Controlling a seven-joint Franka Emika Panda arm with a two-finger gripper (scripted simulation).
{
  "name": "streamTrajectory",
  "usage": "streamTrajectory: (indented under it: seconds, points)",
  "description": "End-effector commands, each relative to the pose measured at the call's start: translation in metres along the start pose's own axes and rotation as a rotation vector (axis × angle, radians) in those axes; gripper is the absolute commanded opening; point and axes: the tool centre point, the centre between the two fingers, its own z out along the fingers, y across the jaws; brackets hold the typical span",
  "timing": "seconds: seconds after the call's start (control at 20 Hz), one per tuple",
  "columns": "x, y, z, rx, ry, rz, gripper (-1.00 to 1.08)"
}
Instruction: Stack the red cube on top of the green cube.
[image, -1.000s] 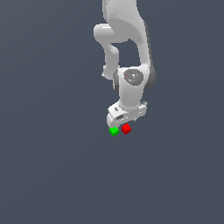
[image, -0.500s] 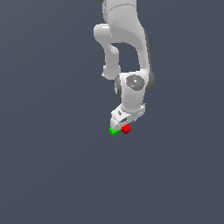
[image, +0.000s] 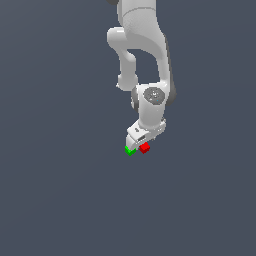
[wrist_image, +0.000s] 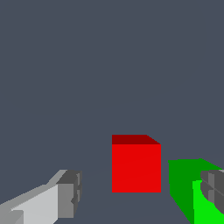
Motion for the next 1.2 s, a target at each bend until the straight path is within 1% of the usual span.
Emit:
streamTrajectory:
  seconds: [0.0,0.35,0.6,0.65,1.15]
  points:
    - [-0.001,0.0,0.007,0.0,-0.001,0.0,1.0]
    - [-0.001,0.0,0.039,0.0,-0.001,0.0,1.0]
    - [0.0,0.0,0.045,0.0,-0.001,0.0,1.0]
    - [0.0,0.0,0.045,0.0,-0.001,0.0,-1.0]
    - [-0.001,0.0,0.045,0.0,-0.001,0.001,-1.0]
